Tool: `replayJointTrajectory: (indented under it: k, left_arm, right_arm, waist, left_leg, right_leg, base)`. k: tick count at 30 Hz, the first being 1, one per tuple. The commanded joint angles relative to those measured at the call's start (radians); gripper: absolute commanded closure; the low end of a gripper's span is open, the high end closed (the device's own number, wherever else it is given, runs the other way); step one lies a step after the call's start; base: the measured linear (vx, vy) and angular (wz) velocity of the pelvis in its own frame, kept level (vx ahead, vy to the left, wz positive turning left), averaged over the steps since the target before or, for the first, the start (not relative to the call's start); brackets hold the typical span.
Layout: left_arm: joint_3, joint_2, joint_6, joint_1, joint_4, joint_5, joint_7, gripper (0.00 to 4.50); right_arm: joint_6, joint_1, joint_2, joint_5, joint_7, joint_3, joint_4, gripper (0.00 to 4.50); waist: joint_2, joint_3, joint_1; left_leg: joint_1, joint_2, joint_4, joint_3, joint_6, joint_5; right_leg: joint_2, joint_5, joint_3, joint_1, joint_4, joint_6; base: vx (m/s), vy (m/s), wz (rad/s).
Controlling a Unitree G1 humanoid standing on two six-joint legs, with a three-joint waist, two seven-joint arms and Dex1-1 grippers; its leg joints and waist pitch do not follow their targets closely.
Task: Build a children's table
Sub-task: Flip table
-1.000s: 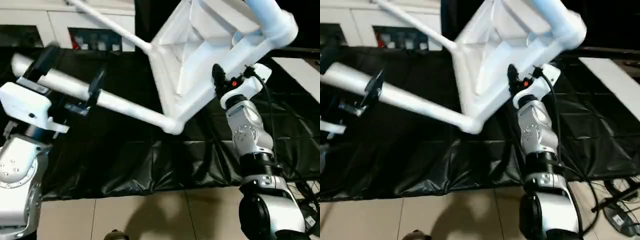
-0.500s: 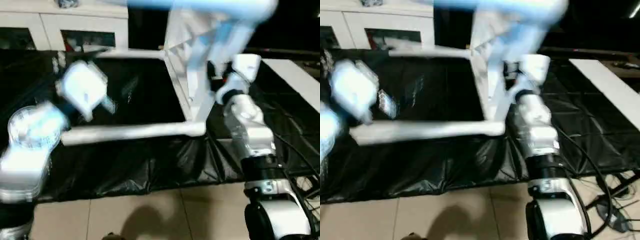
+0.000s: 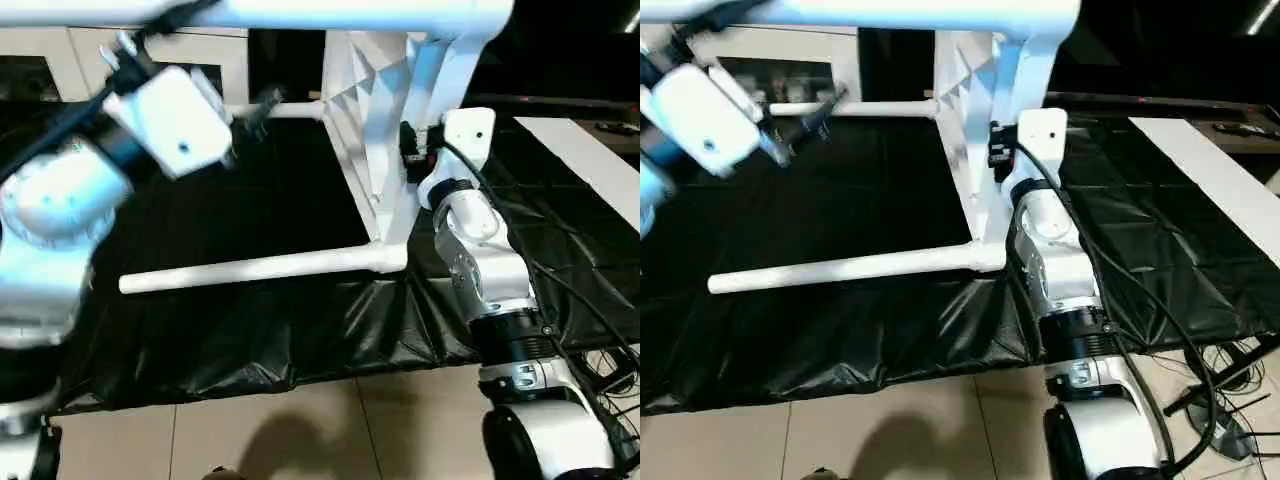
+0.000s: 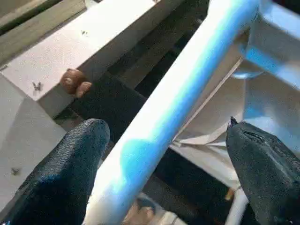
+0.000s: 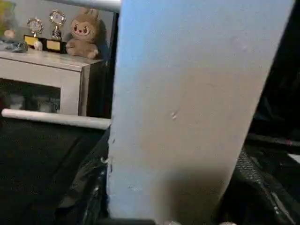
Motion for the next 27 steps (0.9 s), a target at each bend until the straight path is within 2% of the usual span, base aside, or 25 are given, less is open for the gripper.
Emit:
replayJointTrajectory:
  k: [1, 3, 4, 5, 6, 8, 9, 12, 15, 16, 17, 18, 20, 27]
  left_arm:
    - [-0.022, 0.017, -0.033, -0.033, 0.046, 0.051, 0.019, 0.0]
    - [-0.027, 0.027, -0.049, -0.057, 0.091, 0.086, 0.044, 0.0]
    - [-0.028, 0.03, -0.056, -0.073, 0.115, 0.104, 0.061, 0.0]
    - [-0.028, 0.03, -0.056, -0.073, 0.115, 0.104, 0.061, 0.0]
    - [-0.03, 0.029, -0.063, -0.103, 0.154, 0.126, 0.087, 0.0]
    - [-0.034, 0.031, -0.07, -0.128, 0.186, 0.138, 0.098, 0.0]
    - [-0.039, 0.031, -0.082, -0.148, 0.211, 0.147, 0.102, 0.0]
    - [-0.044, 0.031, -0.091, -0.166, 0.231, 0.158, 0.108, 0.0]
    - [-0.048, 0.019, -0.114, -0.192, 0.263, 0.166, 0.118, 0.0]
    - [-0.047, 0.015, -0.121, -0.195, 0.268, 0.163, 0.121, 0.0]
    - [-0.046, 0.006, -0.125, -0.198, 0.273, 0.149, 0.116, 0.28]
    - [-0.05, 0.0, -0.147, -0.2, 0.274, 0.144, 0.117, 0.28]
    - [-0.057, -0.008, -0.151, -0.193, 0.262, 0.136, 0.111, 0.46]
    - [-0.079, -0.024, -0.141, -0.169, 0.269, 0.116, 0.076, 1.0]
  right_arm:
    - [0.034, 0.05, -0.018, -0.034, 0.005, 0.022, 0.11, 1.94]
    - [0.002, 0.041, -0.021, -0.03, 0.005, 0.011, 0.14, 1.94]
    - [-0.01, 0.035, -0.024, -0.032, 0.004, 0.007, 0.156, 1.94]
    - [-0.01, 0.035, -0.024, -0.032, 0.004, 0.007, 0.156, 1.94]
    - [-0.023, 0.027, -0.028, -0.034, 0.014, 0.007, 0.189, 1.94]
    - [-0.038, 0.02, -0.03, -0.032, 0.025, 0.006, 0.216, 1.94]
    - [-0.052, 0.015, -0.03, -0.029, 0.032, 0.005, 0.238, 1.94]
    - [-0.066, 0.01, -0.03, -0.029, 0.035, 0.004, 0.255, 1.94]
    - [-0.091, -0.004, -0.029, -0.026, 0.042, -0.003, 0.282, 2.3]
    - [-0.098, -0.007, -0.029, -0.025, 0.043, -0.003, 0.29, 2.33]
    - [-0.107, -0.012, -0.03, -0.025, 0.043, -0.003, 0.299, 2.42]
    - [-0.118, -0.019, -0.029, -0.024, 0.043, -0.002, 0.311, 2.42]
    - [-0.125, -0.023, -0.029, -0.025, 0.043, -0.002, 0.316, 2.56]
    - [-0.164, -0.045, -0.032, -0.036, 0.051, 0.007, 0.353, 2.69]
  waist:
    - [0.03, -0.047, -0.005]
    - [0.031, -0.048, -0.007]
    - [0.034, -0.056, -0.006]
    - [0.034, -0.056, -0.006]
    - [0.034, -0.056, -0.004]
    - [0.035, -0.055, -0.006]
    - [0.039, -0.054, -0.005]
    - [0.039, -0.053, -0.005]
    - [0.045, -0.053, -0.006]
    - [0.043, -0.052, -0.005]
    - [0.043, -0.053, -0.005]
    - [0.047, -0.052, -0.003]
    - [0.049, -0.052, -0.002]
    - [0.047, -0.052, -0.002]
  left_leg:
    - [0.031, 0.011, -0.078, -0.01, -0.125, -0.35]
    - [0.031, 0.011, -0.077, -0.01, -0.122, -0.357]
    - [0.031, 0.012, -0.072, -0.01, -0.116, -0.327]
    - [0.031, 0.012, -0.072, -0.01, -0.116, -0.327]
    - [0.025, 0.012, -0.07, -0.009, -0.105, -0.271]
    - [0.023, 0.011, -0.069, -0.007, -0.103, -0.253]
    - [0.023, 0.01, -0.068, -0.007, -0.103, -0.254]
    - [0.024, 0.012, -0.07, -0.008, -0.103, -0.265]
    - [0.025, 0.011, -0.07, -0.009, -0.105, -0.283]
    - [0.025, 0.012, -0.07, -0.009, -0.105, -0.291]
    - [0.024, 0.012, -0.07, -0.009, -0.102, -0.287]
    - [0.025, 0.013, -0.07, -0.009, -0.103, -0.285]
    - [0.025, 0.013, -0.07, -0.008, -0.1, -0.28]
    - [0.023, 0.013, -0.068, -0.007, -0.088, -0.267]
  right_leg:
    - [-0.026, -0.195, 0.028, 0.011, -0.08, -0.105]
    - [-0.027, -0.193, 0.028, 0.009, -0.081, -0.113]
    - [-0.028, -0.143, 0.028, 0.013, -0.074, -0.126]
    - [-0.028, -0.143, 0.028, 0.013, -0.074, -0.126]
    - [-0.028, -0.079, 0.027, 0.017, -0.068, -0.138]
    - [-0.026, -0.058, 0.026, 0.017, -0.065, -0.145]
    - [-0.027, -0.058, 0.026, 0.018, -0.066, -0.15]
    - [-0.028, -0.068, 0.025, 0.019, -0.067, -0.159]
    - [-0.028, -0.078, 0.025, 0.018, -0.068, -0.166]
    - [-0.028, -0.082, 0.025, 0.018, -0.069, -0.169]
    - [-0.03, -0.077, 0.026, 0.019, -0.068, -0.173]
    - [-0.03, -0.075, 0.026, 0.019, -0.067, -0.175]
    - [-0.03, -0.061, 0.025, 0.019, -0.067, -0.182]
    - [-0.03, -0.057, 0.025, 0.021, -0.065, -0.195]
  base:
    - [0.0, 0.0, 0.0]
    - [0.0, 0.0, 0.0]
    - [0.0, 0.0, 0.0]
    - [0.0, 0.0, 0.0]
    - [0.0, 0.0, 0.0]
    - [0.0, 0.0, 0.0]
    - [0.0, 0.0, 0.0]
    - [0.0, 0.0, 0.0]
    - [0.0, 0.0, 0.0]
    - [0.0, 0.0, 0.0]
    - [0.0, 0.0, 0.0]
    - [0.0, 0.0, 0.0]
    - [0.0, 0.0, 0.0]
    - [0.0, 0.0, 0.0]
